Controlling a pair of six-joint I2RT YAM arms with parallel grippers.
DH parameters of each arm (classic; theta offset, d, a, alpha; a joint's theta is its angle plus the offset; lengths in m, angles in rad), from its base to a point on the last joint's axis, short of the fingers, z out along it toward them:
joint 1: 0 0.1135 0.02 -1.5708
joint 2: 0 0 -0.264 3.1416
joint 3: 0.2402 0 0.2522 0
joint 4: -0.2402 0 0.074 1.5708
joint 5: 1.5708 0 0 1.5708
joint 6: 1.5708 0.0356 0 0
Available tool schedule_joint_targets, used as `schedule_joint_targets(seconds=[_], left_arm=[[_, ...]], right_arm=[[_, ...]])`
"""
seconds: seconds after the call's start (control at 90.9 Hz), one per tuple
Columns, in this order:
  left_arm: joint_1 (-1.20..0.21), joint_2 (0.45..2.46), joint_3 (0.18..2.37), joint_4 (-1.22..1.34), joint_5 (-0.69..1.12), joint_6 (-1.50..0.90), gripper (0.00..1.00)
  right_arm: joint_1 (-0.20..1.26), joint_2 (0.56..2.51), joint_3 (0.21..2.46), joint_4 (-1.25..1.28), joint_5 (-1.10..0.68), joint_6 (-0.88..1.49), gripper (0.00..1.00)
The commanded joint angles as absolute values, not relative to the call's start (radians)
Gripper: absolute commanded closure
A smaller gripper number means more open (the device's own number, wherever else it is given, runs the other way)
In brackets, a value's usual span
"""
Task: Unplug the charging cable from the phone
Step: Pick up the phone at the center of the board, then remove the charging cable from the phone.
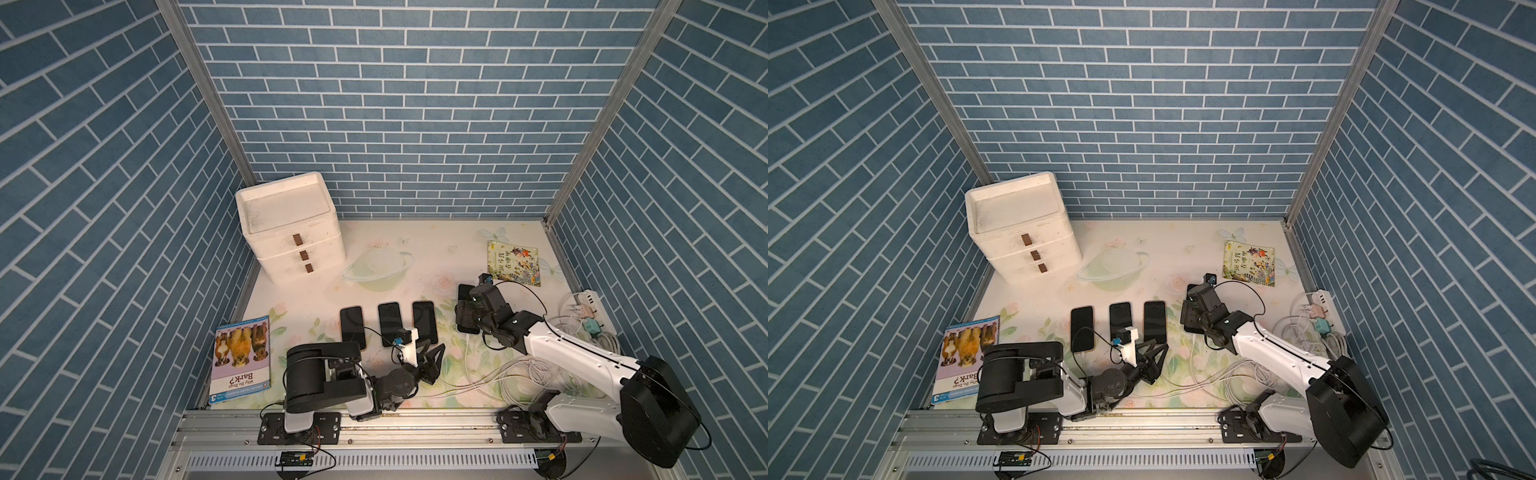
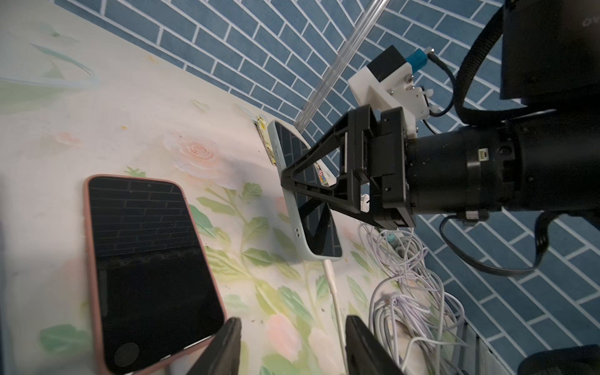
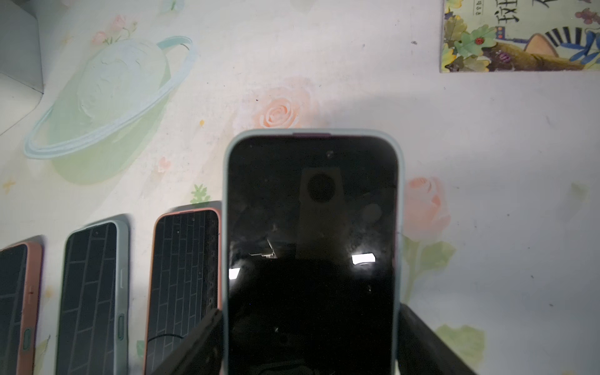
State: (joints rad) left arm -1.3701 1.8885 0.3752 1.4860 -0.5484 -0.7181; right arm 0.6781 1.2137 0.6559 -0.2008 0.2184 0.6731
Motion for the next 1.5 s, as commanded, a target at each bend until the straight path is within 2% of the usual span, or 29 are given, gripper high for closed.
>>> schedule_joint_targets(seconds=[0.0,0.374,0.803,1.078,1.375,1.485], left_arm=[[-1.378,1.931,0.426,1.553,-0.472,-0.722,0.46],[-1.380,2.056,0.562,1.455,-0.345,-0.765,0.48],[-1.380,2.095,0.614,1.381,-0.338,-0.768,0.57],[-1.378,2.102,0.629,1.361,-0.331,-0.764,0.74],[-1.380,2.101,0.638,1.344,-0.344,-0.764,0.84],[-1.380,2.100,0.650,1.320,-0.345,-0.760,0.93]], right_arm=[[0.680,1.160,0.653,-0.148,0.218,0.654,0.78],[0.680,1.144,0.645,-0.134,0.227,0.664,0.78],[0.680,1.112,0.635,-0.117,0.222,0.667,0.78],[0.681,1.087,0.619,-0.092,0.221,0.666,0.78],[0.680,1.074,0.597,-0.040,0.247,0.651,0.78],[0.680,1.072,0.594,-0.020,0.258,0.646,0.78]])
